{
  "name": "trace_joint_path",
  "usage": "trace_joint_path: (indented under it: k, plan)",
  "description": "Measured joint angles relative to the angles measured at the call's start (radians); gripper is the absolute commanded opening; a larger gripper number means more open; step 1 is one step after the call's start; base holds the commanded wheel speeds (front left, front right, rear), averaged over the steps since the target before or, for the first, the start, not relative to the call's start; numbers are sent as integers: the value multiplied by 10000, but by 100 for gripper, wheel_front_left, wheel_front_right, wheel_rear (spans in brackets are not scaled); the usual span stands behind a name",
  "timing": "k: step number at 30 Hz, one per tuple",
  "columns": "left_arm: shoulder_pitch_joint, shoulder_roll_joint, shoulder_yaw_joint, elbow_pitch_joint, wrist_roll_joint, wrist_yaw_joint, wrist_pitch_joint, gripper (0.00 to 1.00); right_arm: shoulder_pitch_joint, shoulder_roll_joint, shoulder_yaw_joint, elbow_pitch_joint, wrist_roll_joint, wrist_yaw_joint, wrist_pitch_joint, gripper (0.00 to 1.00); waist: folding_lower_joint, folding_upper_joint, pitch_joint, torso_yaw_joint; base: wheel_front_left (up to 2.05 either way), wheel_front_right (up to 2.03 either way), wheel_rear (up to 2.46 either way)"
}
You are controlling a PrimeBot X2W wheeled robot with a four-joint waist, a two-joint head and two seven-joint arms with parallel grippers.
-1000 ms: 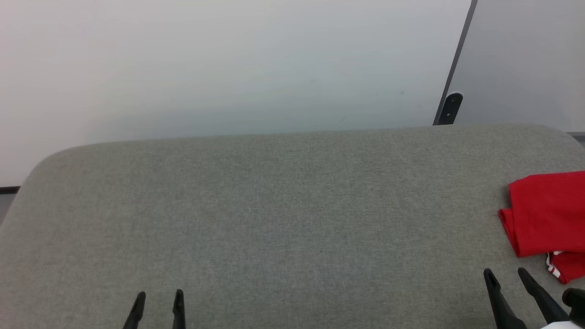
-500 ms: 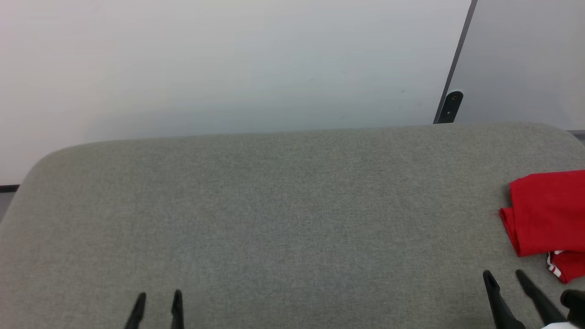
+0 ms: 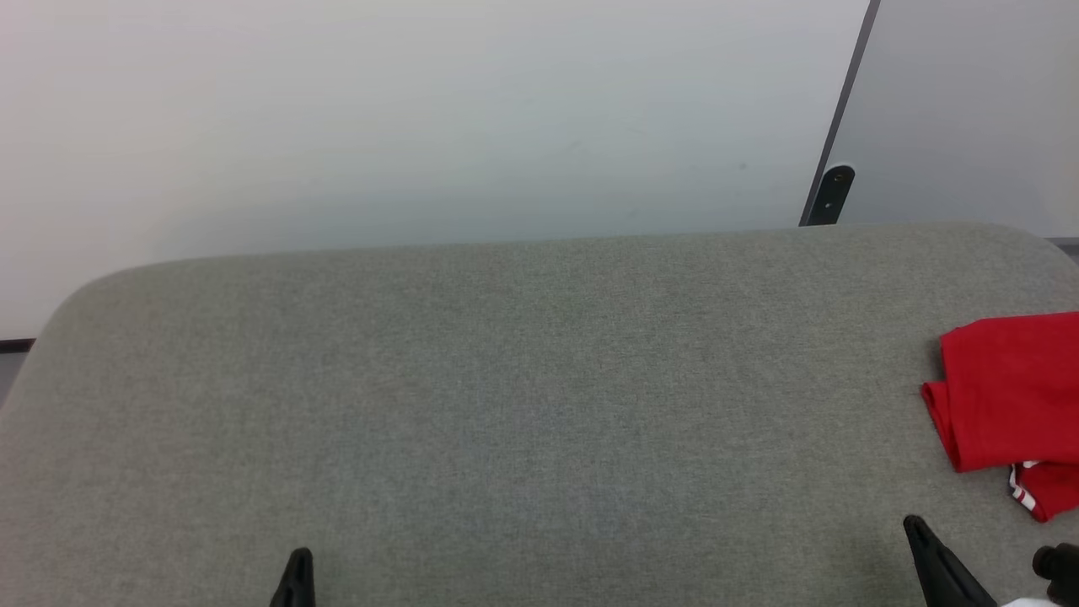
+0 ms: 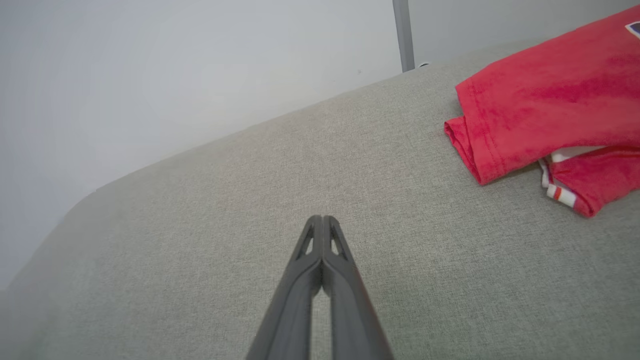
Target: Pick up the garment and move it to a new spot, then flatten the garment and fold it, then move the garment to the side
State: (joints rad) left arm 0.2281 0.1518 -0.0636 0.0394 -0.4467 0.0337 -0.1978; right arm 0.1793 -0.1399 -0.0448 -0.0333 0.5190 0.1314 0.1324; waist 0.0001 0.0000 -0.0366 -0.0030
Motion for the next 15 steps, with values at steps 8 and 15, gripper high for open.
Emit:
trace_joint_path:
  k: [8,15]
  plan:
    - [-384,-67,121,255,-1356,-174,307,0,-318,121,-77,305,1208,0,-4,0,0,0,27,2,0,0,0]
    - [-676,-119,230,462,-2454,-343,539,0,-556,186,-140,568,2234,0,-6,0,0,0,51,4,0,0,0]
